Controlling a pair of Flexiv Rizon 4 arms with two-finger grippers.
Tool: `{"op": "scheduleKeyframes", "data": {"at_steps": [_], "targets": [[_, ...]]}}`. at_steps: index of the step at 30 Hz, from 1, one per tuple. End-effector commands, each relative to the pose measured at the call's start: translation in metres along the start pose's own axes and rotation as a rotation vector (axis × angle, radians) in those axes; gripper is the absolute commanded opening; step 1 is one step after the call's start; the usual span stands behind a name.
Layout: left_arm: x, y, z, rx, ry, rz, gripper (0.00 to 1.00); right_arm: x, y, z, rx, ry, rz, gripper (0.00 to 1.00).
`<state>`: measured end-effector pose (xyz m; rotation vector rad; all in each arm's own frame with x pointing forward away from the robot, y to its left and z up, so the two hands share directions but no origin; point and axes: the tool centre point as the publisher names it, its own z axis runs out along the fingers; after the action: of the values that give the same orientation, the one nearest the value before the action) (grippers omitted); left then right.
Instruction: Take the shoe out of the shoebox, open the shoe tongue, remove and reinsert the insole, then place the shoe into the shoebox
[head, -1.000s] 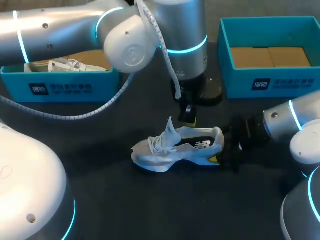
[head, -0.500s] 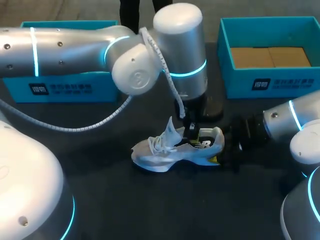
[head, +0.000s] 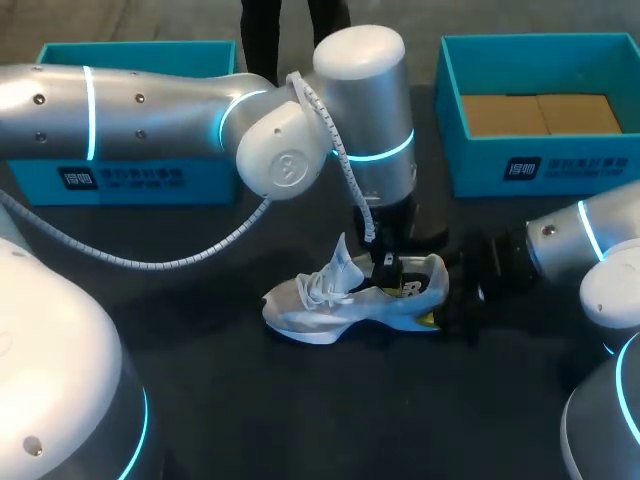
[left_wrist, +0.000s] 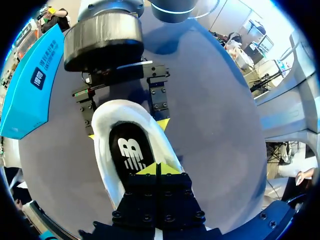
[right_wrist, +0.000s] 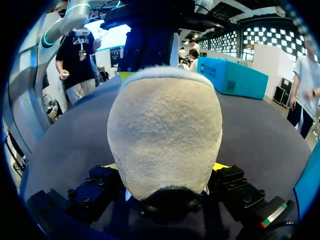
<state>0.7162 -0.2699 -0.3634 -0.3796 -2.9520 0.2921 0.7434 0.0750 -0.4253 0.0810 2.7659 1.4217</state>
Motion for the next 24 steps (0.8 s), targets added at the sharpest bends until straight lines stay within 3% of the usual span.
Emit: {"op": "scheduleKeyframes", "data": {"at_steps": [1, 3, 5, 6, 16, 24], "targets": [[-0.003, 0.000, 0.004, -0.001, 0.007, 0.001, 0.20, 0.000, 0.001, 0.002, 0.006, -0.001, 0.001, 0.00], [-0.003, 0.000, 0.005, -0.002, 0.010, -0.002, 0.23, 0.000, 0.001, 0.002, 0.006, -0.001, 0.001, 0.00], [-0.003, -0.001, 0.006, -0.002, 0.011, -0.003, 0.42, 0.000, 0.001, 0.002, 0.006, -0.001, 0.001, 0.00], [-0.002, -0.002, 0.006, -0.003, 0.012, -0.002, 0.44, 0.000, 0.001, 0.002, 0.006, -0.001, 0.001, 0.00], [-0.002, -0.006, 0.016, -0.014, 0.014, 0.006, 0.40, 0.000, 0.001, 0.002, 0.006, -0.001, 0.001, 0.00], [-0.004, -0.002, 0.024, -0.022, -0.006, -0.006, 0.45, 0.000, 0.001, 0.002, 0.006, -0.001, 0.001, 0.00]]}}
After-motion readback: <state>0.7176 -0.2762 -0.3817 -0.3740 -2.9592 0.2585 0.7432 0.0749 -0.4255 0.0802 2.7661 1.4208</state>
